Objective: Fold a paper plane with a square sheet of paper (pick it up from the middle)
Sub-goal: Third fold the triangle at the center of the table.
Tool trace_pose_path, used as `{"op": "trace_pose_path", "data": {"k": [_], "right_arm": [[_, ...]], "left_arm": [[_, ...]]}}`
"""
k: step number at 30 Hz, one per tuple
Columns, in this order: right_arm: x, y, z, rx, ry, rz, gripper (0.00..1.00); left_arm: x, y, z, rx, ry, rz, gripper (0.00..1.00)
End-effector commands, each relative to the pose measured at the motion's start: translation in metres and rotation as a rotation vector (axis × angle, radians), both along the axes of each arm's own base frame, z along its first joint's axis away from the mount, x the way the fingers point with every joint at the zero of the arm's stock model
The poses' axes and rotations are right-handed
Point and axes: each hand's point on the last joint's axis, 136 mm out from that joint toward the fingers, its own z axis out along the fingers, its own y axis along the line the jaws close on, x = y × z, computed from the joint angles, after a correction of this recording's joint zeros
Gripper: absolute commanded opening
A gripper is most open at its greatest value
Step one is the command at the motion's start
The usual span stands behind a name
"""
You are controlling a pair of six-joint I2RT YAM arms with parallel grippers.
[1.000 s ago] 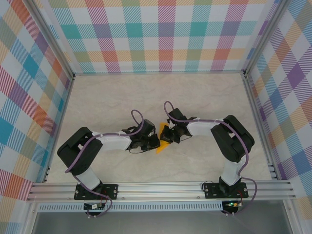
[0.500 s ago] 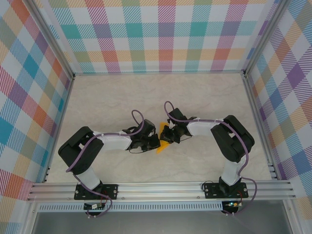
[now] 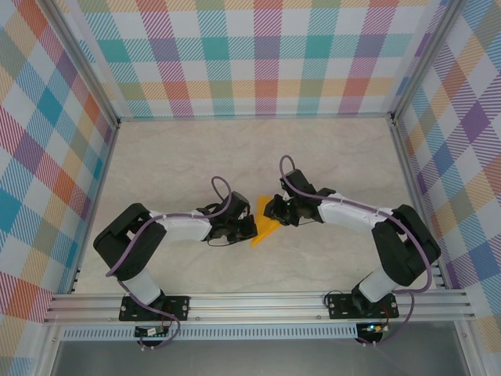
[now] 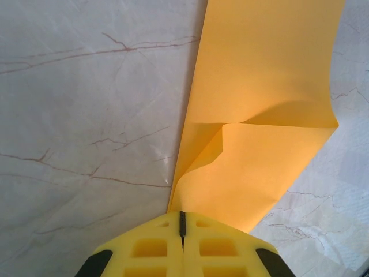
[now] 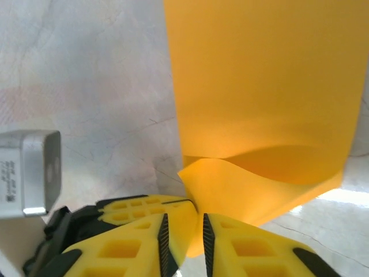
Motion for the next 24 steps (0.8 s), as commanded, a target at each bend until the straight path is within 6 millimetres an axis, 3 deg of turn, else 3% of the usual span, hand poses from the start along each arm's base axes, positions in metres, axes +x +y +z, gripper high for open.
{"op": "trace_pose_path", "data": {"k": [1,8,16,24], "right_arm": [[-0.015,0.001,-0.017,0.015,0.061,0.025,0.2],[-0.02,0.018,-0.027,0.052,0.098,0.07,0.16],[-0.021,0.02,-0.044,0.029,0.146,0.064,0.15],[-0.026,0.012,-0.048,0.01,0.159,0.038,0.15]], "left_arm": [[-0.014,0.013,-0.02,0.092,0.055,-0.016,0.05],[-0.013,0.011,-0.018,0.086,0.053,-0.025,0.05],[-0.014,0.009,-0.018,0.081,0.057,-0.036,0.05],[-0.013,0.011,-0.017,0.091,0.053,-0.031,0.05]]}}
